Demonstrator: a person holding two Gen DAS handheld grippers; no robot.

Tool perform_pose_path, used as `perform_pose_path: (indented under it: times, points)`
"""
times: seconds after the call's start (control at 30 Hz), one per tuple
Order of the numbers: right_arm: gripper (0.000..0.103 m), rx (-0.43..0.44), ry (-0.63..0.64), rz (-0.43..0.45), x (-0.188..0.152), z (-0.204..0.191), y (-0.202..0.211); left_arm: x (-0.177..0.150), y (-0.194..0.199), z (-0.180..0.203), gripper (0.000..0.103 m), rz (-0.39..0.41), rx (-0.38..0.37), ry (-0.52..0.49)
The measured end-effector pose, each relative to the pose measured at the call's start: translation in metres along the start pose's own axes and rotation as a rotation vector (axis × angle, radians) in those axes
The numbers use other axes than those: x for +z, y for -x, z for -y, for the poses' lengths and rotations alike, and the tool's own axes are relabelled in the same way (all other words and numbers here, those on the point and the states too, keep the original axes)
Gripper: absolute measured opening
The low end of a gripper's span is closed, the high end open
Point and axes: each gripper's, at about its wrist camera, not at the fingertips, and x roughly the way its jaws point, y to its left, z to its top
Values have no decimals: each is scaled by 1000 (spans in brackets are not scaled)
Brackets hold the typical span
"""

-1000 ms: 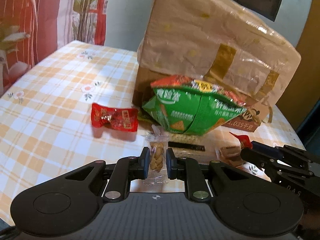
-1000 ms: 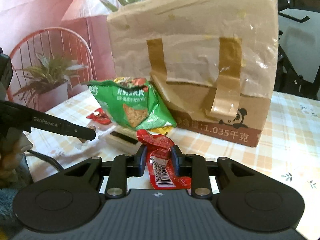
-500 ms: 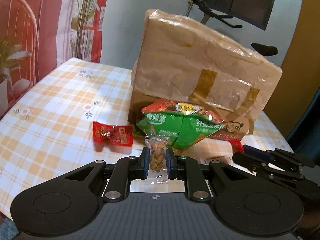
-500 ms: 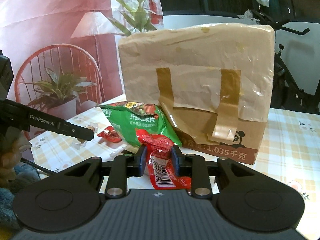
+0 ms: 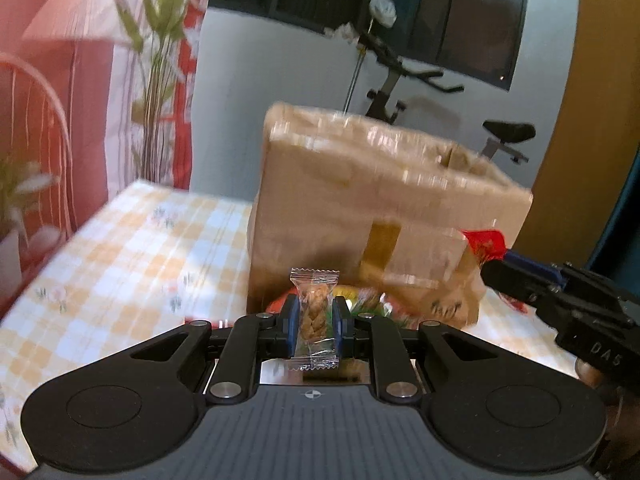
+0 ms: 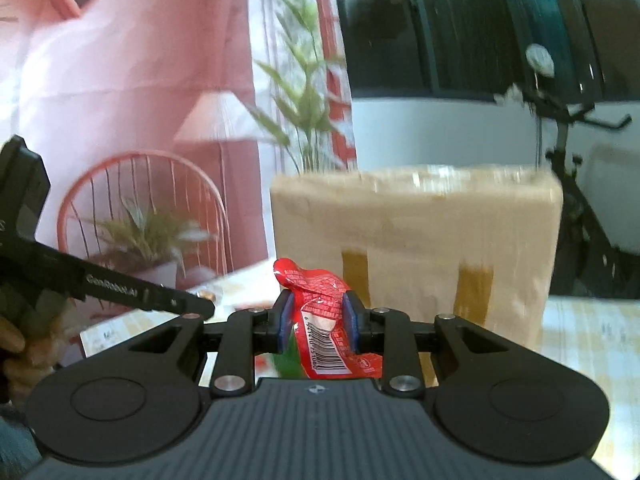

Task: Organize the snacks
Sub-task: 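Lift both held packets and carry them over the box, then open both grippers to drop the packets into the box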

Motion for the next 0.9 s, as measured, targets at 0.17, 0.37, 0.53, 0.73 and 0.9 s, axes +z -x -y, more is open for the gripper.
perform_pose_path:
  times: [0.17, 0.37, 0.53, 0.73, 0.9]
  points:
    - [28, 31, 6, 91, 37, 9, 0, 42, 1, 8, 18, 93, -31, -24]
    - [28, 2, 61, 156, 78, 25, -21, 91, -21, 22, 18, 183, -75, -16]
    - [28, -47, 77, 99, 93, 41, -59, 122, -62, 44, 18, 186, -31, -82]
    - [29, -193, 71, -19, 93, 58, -95, 130, -103, 60, 19, 126, -44, -150]
    - [33, -277, 9, -87, 85, 71, -102, 120, -103, 51, 65, 113, -35, -154]
